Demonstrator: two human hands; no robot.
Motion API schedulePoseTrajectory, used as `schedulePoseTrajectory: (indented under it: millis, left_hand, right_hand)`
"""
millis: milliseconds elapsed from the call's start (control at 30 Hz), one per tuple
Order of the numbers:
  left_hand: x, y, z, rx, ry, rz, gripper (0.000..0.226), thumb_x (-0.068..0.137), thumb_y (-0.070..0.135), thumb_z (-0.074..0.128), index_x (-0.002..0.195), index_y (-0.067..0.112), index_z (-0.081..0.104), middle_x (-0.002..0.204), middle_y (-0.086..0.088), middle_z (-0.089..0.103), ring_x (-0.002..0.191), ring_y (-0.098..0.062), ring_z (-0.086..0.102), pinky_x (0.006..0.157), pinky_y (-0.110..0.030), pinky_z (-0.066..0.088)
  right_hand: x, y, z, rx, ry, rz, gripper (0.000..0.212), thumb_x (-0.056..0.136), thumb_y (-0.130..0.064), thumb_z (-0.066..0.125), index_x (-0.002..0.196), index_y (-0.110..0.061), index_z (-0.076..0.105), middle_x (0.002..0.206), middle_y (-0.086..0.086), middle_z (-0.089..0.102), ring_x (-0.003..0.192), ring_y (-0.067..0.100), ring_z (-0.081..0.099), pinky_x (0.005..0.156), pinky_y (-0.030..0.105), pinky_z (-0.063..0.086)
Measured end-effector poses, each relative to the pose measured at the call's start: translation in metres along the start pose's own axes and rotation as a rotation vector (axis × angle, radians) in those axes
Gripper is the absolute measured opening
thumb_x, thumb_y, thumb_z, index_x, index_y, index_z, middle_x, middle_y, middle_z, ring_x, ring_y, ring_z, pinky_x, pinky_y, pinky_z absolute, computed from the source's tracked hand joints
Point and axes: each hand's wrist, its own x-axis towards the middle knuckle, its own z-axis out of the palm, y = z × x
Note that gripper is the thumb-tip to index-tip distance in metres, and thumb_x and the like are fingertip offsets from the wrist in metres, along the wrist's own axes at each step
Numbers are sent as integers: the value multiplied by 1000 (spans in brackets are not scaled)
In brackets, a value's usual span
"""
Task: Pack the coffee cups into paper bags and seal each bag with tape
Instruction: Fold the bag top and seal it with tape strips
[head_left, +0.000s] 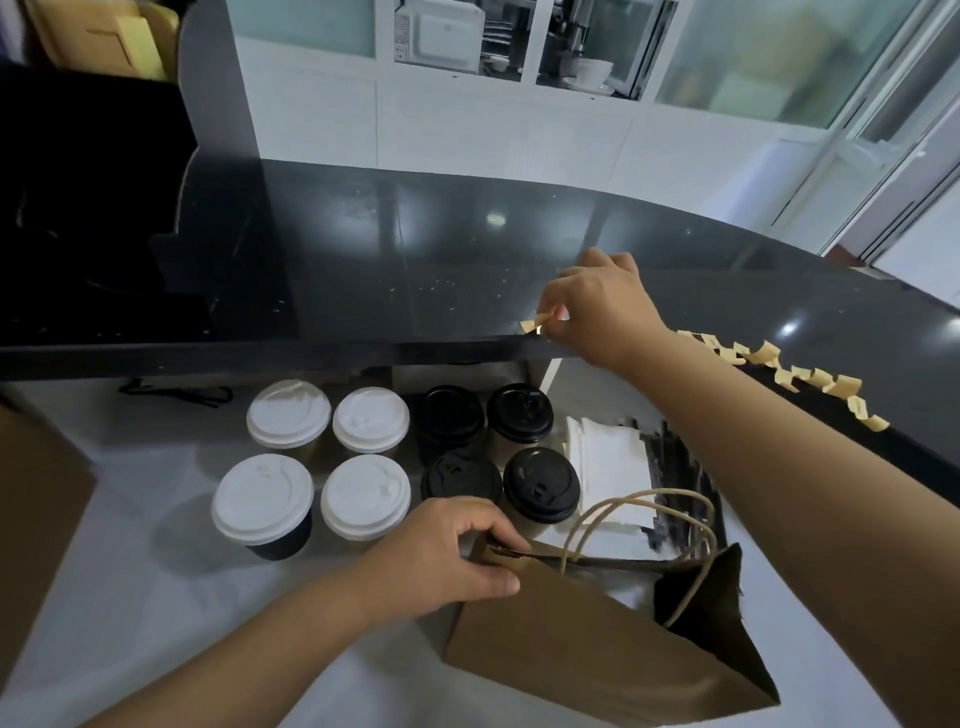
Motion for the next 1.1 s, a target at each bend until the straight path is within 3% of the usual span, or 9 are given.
schedulePoseTrajectory:
  millis: [167,300,400,567,700,833,900,1000,1100]
  left_hand:
    - [0,-1,1,-3,5,9,25,70,14,81,90,25,74,93,10,67,91,-7,64,87,-24,51]
    - [-2,-2,2,27,22,19,25,71,17,81,90,29,73,93,13,67,92,-5,64,88,-26,50]
    - [-4,-5,3,22,47,30,26,71,15,81,92,28,73,94,12,69,93,-3,63,89,-26,49]
    - [-9,-9,9,-86,91,56,26,72,8,79,91,26,75,92,6,71,91,-8,65,86,-21,50]
    - [-12,-10,14,-187,126,71,28,72,-1,78,89,21,76,93,-2,70,90,-16,66,83,-22,51]
    - [-13,-12,17,-206,146,39,32,73,3,78,88,31,76,94,6,72,92,-7,66,80,-19,50]
    - [-12,-12,18,-182,160,22,33,73,5,78,85,35,75,91,8,72,92,-7,66,80,-20,51]
    - [-13,-12,21,-287,184,-31,27,71,0,77,83,24,75,85,2,73,84,-8,66,72,-17,50]
    - [-13,-12,23,-335,197,-37,25,70,0,78,80,23,76,85,0,73,84,-8,67,74,-20,51]
  right_hand:
    - [-8,-3,0,61,44,19,8,83,-24,69,83,-17,74,85,-5,70,93,18,46,86,31,29]
    - [-16,-12,-9,323,178,171,5,77,-18,76,73,-16,74,73,-8,67,83,12,42,86,36,38]
    - [-28,-27,-32,489,242,216,11,76,-20,77,72,-28,71,65,-23,55,83,11,45,77,28,39]
    - [-79,-57,-81,610,419,132,13,78,-19,76,84,-30,73,76,-23,61,82,4,47,76,16,38]
    - [-128,-83,-88,451,503,71,9,81,-33,70,90,-32,72,81,-22,61,83,13,46,77,38,41]
    - [-175,-105,-57,228,582,37,9,83,-32,71,86,-25,77,78,-14,64,83,11,42,83,33,28]
    - [-194,-114,-33,157,568,45,11,85,-32,69,87,-25,78,77,-12,65,83,13,44,86,36,32]
    - [-211,-122,2,91,513,106,10,86,-29,68,93,-26,75,82,-10,63,87,14,46,81,48,43]
    - [-218,-124,21,31,486,120,17,89,-27,61,107,-27,60,95,-12,51,96,14,45,83,53,48]
